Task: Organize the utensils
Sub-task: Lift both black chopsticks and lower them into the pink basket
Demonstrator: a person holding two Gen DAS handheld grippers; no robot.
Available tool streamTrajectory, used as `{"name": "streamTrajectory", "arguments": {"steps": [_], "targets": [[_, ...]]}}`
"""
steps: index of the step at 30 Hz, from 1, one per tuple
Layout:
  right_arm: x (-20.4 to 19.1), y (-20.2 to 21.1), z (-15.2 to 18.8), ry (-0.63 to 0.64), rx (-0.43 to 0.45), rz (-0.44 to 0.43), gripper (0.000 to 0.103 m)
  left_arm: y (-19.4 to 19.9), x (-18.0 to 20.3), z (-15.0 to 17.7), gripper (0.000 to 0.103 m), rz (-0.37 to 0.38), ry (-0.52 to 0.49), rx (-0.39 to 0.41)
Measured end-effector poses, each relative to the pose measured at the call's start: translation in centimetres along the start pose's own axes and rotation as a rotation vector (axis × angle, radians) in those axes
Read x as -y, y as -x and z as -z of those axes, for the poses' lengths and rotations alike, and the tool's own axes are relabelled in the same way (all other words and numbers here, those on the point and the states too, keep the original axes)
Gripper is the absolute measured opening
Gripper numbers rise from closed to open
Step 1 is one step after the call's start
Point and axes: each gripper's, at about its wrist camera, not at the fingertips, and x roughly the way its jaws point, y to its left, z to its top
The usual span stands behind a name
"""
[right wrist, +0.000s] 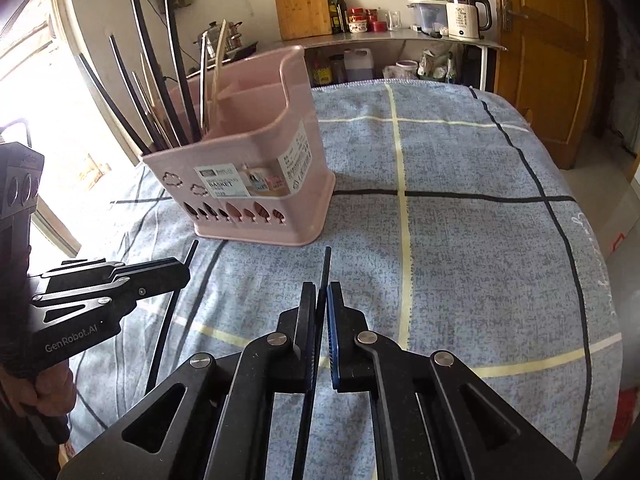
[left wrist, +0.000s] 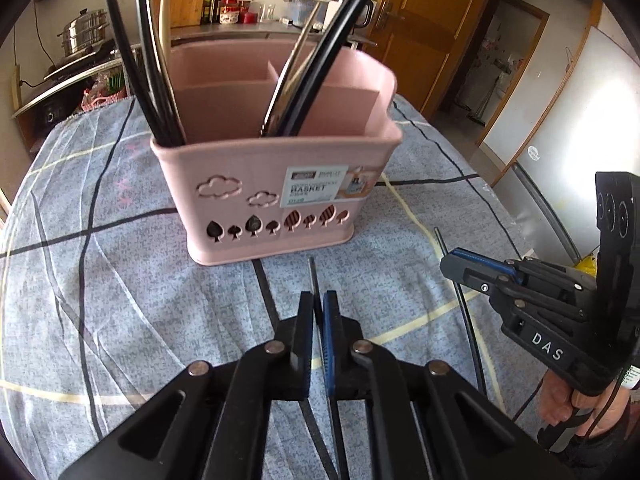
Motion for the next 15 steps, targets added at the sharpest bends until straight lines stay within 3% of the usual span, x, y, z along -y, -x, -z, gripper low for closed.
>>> {"name": "streamTrajectory", "arguments": {"steps": [15], "targets": [[-2.9,11.0,-3.1,0.068,0.269,-0.038,0.004,13.1,1.2,-2.2,0.004,0.042,-0.082,0.281]]}}
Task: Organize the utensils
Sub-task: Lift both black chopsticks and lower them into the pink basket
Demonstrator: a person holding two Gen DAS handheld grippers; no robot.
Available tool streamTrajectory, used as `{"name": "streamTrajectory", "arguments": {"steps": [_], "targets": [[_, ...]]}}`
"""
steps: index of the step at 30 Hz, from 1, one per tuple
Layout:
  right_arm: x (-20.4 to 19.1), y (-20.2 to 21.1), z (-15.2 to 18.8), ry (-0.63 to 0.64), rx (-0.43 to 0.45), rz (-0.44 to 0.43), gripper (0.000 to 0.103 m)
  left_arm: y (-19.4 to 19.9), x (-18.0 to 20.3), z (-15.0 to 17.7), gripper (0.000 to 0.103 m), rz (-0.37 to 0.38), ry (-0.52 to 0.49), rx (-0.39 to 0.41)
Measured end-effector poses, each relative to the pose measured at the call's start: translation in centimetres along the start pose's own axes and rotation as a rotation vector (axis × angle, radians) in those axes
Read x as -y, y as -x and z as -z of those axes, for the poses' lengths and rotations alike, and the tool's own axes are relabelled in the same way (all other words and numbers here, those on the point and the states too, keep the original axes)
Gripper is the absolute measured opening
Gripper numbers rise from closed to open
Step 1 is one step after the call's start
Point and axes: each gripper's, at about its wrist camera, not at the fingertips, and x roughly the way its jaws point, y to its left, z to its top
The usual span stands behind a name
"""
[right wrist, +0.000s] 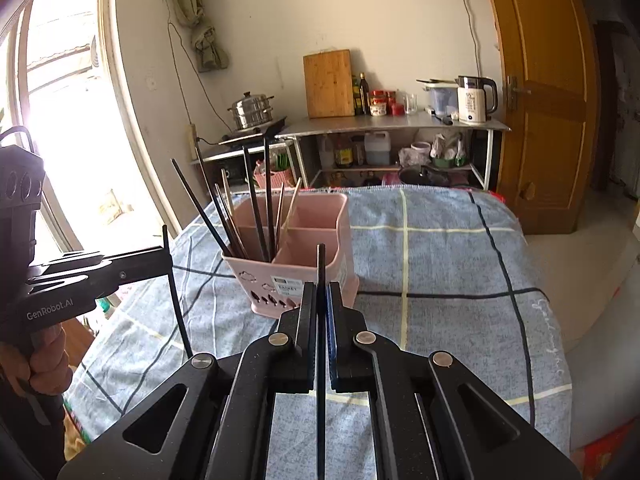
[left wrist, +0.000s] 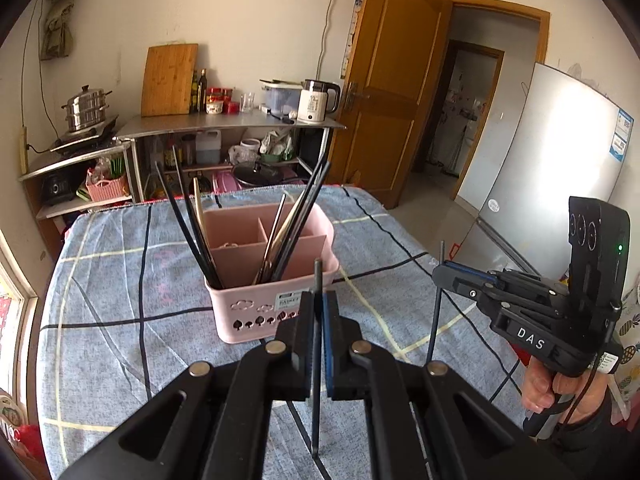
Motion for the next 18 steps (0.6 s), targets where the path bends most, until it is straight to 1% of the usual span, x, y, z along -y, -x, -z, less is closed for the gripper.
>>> {"name": "streamTrajectory", "arguments": {"steps": [4,7,18], "targets": [[-0.5,1.7,-0.8,0.011,0.045,-0.003,0.004,1.7,-0.1,-0.5,0.004,0.0,-0.009,0.039],[-0.7,2.5,-1.2,0.015,0.068,-0.003,0.004,2.1,-0.1,-0.7,0.004,-0.004,-0.012,0.046],[-1.3,3.2,-1.9,0.046,0.088,-0.012,0.004,2.9,-0.4,-1.1,0.004,-0.026,-0.017,0.048]]}}
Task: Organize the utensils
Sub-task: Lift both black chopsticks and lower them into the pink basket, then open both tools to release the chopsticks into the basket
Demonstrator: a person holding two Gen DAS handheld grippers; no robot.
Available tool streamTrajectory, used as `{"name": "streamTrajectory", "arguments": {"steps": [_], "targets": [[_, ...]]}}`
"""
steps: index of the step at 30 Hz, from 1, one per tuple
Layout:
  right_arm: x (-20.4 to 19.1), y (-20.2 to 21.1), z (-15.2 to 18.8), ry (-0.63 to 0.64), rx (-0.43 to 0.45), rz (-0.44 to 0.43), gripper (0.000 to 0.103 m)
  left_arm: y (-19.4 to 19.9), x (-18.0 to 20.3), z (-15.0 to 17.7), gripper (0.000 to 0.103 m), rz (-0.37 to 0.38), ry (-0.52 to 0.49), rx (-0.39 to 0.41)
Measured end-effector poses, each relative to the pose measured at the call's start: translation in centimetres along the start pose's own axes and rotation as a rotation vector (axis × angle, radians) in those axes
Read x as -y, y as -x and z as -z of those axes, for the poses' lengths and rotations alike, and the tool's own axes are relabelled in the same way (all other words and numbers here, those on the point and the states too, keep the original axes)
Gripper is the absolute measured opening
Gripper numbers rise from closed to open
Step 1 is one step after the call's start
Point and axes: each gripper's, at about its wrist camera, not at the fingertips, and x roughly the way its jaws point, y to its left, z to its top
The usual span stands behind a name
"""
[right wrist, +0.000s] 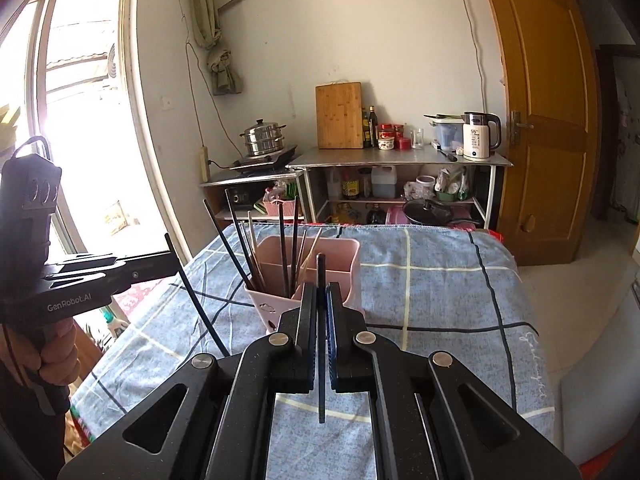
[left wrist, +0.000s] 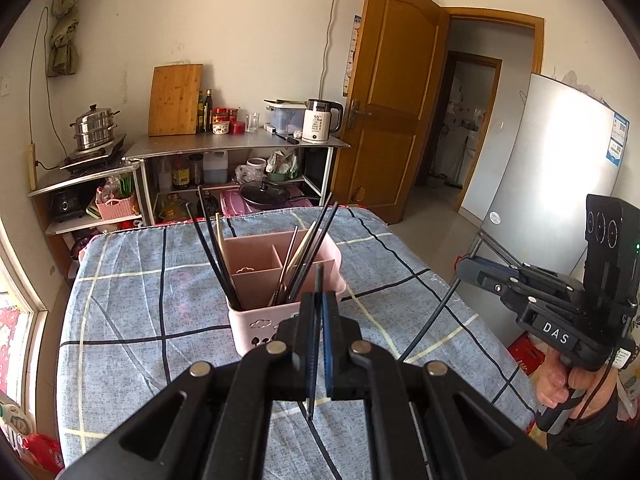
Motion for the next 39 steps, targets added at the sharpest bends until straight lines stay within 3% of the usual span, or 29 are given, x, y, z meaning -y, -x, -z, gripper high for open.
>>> {"name": "streamTrajectory", "arguments": {"steps": [8,26,31,39], "targets": [[-1.5,-0.9,-1.4,0.028,0.01,-0.046,0.004,0.6,-1.0,-1.8,0.004,-0.025,0.005,0.005],[-4.6,-2.9,-10.1,0.051,0.161,-0.109,0.004,1.4,-2.7,-10.7,0.004,-0.077,-0.04,0.091],[-4.5,-4.2,-10.9,0.045,0.178,-0.094,0.004,0.0,-3.4,-11.4,0.004,-0.07,-0.03,0.092],[-4.2,-6.7,-9.9,0.039,0.154,-0.092,0.004,-2.8,-4.7,-9.8,0.004,-0.048,-0.002,0.062]]}}
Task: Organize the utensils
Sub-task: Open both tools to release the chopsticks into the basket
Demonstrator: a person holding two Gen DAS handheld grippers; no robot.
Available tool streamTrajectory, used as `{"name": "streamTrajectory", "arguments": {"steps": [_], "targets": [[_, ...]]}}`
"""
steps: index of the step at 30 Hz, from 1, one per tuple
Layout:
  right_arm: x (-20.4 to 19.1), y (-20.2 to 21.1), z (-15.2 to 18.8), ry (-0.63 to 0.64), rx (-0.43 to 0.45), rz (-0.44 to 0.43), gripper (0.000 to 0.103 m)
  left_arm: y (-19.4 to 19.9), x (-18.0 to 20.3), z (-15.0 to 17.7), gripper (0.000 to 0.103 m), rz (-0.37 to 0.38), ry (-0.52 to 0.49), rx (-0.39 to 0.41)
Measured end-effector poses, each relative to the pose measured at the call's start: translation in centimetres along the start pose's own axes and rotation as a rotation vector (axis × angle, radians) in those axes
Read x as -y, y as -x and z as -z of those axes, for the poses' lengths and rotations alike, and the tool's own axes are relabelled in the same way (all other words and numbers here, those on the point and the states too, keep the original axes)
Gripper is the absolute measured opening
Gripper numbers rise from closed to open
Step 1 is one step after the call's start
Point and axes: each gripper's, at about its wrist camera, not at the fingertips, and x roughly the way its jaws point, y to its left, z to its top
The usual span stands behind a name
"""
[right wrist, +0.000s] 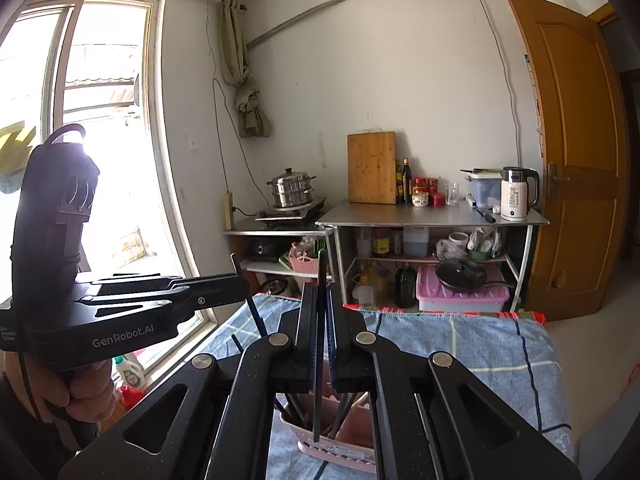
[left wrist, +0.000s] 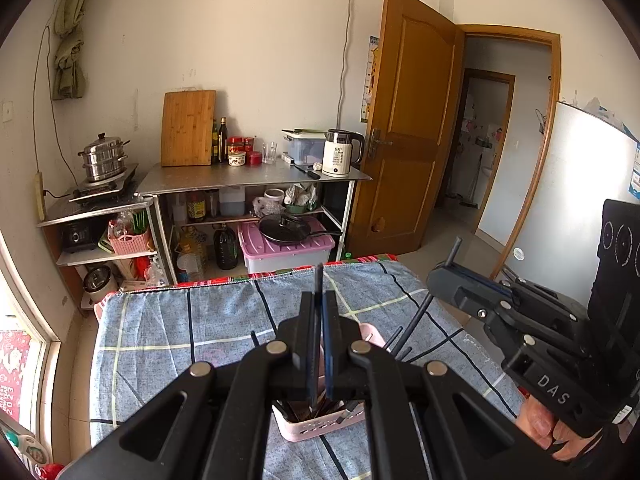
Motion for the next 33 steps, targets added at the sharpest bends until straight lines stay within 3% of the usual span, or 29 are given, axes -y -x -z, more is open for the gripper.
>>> {"name": "streamTrajectory", "arguments": {"steps": [7,18,33], "targets": [[0.1,-1.0,2.4,0.004,-0.038,0.026,0.004,-1.7,-1.3,2.1,0.004,0.006,0.035,-0.046],[-0.7,0.7,-1.4,0.013,0.059,0.018,0.004,-0.5,-1.5,0.6,0.004,0.006,0.035,-0.006],[0.4,-3.5,6.0,0.005,-0.126,0.03,0.004,-3.6,-2.5,5.3,0.004,0.03,0.058,-0.113]]}}
